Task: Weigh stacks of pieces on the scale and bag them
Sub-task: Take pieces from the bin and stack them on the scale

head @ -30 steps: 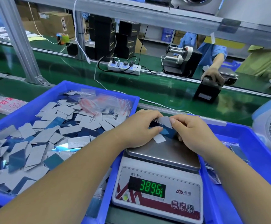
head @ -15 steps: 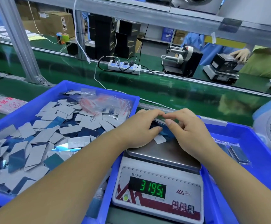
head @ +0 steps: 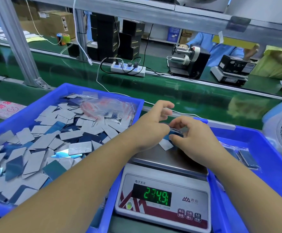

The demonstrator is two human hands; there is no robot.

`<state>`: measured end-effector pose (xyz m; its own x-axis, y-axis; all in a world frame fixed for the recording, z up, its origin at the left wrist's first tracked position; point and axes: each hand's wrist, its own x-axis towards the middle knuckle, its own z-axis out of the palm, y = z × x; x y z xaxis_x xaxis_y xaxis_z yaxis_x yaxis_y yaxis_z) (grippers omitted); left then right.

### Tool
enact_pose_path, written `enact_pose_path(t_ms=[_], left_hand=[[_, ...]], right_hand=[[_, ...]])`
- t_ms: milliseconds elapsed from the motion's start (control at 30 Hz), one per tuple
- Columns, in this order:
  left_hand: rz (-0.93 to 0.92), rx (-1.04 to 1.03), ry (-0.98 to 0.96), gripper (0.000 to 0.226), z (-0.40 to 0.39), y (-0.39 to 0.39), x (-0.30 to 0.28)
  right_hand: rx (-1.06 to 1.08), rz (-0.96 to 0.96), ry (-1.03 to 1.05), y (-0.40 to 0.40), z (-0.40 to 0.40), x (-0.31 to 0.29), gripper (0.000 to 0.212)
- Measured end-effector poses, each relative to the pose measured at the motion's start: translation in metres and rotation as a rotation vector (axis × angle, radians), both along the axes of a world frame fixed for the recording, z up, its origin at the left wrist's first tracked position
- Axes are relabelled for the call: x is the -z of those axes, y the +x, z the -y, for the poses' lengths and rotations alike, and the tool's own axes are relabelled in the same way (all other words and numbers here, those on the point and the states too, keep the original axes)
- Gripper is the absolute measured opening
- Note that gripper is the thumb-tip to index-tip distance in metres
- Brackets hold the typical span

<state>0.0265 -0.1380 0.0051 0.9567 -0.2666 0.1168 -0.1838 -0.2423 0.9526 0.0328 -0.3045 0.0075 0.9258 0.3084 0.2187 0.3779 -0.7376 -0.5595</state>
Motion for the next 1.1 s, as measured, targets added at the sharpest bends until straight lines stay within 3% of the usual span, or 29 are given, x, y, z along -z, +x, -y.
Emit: enact_pose_path(t_ms=[300, 367, 500, 533, 633, 767, 933, 1100], left_hand=[[-0.077, 0.068, -0.364, 0.065, 0.012, 0.001, -0.001], [-0.055, 0.004, -0.248, 0.058, 0.006, 0.004, -0.002], [0.102, -0.090, 0.564, 0.034, -0.015, 0.010, 0.004], [0.082, -0.053, 0.665, 0.029, -0.022, 0.010, 0.005], [0.008, 0.047, 0.667, 0.022, -0.033, 0.009, 0.005], [0.039, 0.059, 0.678, 0.015, -0.033, 0.009, 0.002], [0.093, 0.037, 0.694, 0.009, -0.029, 0.006, 0.002], [0.130, 0.095, 0.712, 0.026, -0.023, 0.000, 0.000]], right_hand=[[0.029, 0.041, 0.021, 0.002, -0.005, 0.002, 0.012], [0.033, 0.075, 0.016, 0.004, -0.001, -0.001, 0.017], [0.074, -0.004, 0.098, 0.006, 0.010, -0.008, 0.017], [0.076, -0.053, 0.058, 0.006, 0.012, -0.007, 0.014], [0.081, -0.171, -0.039, 0.006, 0.013, -0.003, 0.007], [0.069, -0.163, -0.021, 0.007, 0.015, -0.006, 0.010], [-0.028, -0.323, 0.196, 0.005, 0.022, -0.014, 0.018], [-0.097, -0.529, 0.232, 0.002, 0.024, -0.017, 0.022]])
